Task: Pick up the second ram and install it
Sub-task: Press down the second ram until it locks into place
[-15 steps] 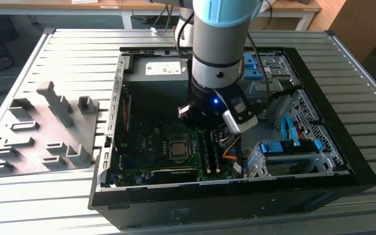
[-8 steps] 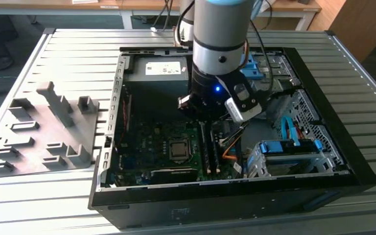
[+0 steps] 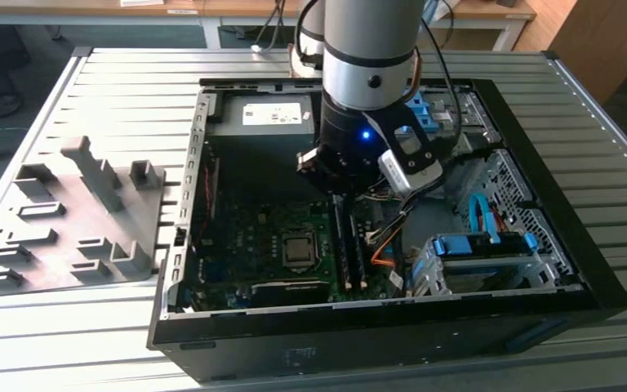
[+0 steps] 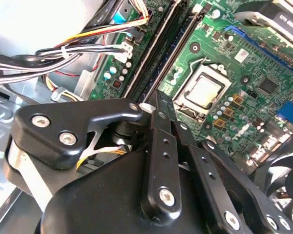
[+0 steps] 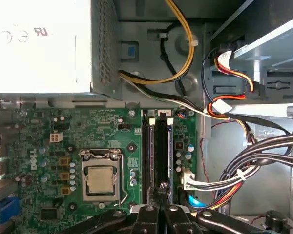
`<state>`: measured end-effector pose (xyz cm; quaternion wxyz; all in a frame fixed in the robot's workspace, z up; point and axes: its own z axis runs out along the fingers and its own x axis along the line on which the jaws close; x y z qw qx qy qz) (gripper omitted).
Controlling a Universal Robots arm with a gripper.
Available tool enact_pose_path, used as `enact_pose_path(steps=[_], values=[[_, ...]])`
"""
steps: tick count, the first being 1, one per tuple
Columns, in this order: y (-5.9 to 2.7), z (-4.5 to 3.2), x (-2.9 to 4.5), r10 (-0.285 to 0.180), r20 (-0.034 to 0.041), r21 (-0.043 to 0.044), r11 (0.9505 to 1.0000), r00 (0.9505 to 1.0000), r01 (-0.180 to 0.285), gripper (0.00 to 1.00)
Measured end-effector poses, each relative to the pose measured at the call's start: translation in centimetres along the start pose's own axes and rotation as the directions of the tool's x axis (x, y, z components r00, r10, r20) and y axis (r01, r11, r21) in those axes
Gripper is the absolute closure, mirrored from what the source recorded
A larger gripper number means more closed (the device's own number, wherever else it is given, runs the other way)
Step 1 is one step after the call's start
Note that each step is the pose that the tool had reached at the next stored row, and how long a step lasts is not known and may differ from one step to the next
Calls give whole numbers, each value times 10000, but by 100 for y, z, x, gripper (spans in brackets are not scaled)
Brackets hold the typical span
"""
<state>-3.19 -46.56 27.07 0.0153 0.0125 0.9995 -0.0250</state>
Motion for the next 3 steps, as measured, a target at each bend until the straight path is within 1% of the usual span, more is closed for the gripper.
enact_pose_path(steps=[3], values=[[0, -1, 0, 0, 0, 0, 10000, 10000, 0, 90]])
